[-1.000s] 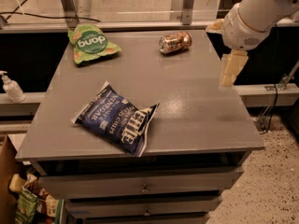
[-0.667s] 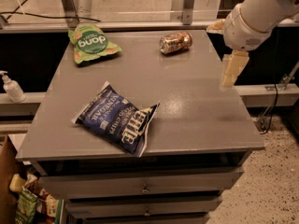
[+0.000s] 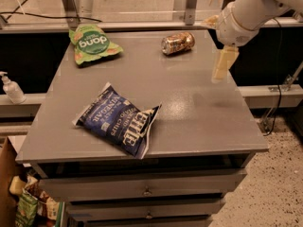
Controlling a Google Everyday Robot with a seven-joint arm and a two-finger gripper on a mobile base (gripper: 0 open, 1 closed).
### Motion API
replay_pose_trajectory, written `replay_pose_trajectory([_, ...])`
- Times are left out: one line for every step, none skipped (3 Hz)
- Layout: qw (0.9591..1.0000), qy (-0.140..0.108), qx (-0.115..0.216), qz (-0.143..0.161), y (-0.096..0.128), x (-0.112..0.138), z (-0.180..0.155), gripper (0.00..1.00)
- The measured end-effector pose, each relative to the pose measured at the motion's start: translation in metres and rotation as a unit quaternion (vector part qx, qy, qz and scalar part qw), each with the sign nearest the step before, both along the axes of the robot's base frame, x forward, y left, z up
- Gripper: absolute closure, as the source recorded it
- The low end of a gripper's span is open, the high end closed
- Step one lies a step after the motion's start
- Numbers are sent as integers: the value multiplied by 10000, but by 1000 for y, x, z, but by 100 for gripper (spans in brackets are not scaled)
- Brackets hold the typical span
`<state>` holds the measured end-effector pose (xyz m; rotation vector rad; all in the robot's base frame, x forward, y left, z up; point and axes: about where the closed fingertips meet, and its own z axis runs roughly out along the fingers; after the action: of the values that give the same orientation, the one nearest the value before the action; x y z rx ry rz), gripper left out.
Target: Place orange can upright
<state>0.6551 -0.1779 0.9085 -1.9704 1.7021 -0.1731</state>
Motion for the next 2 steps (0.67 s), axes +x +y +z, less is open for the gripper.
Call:
replay_pose_trajectory([9998,-180,-77,30,2,33,-9,0])
replay_pose_trajectory([9991,-339,-245,47,2,60,-18,0])
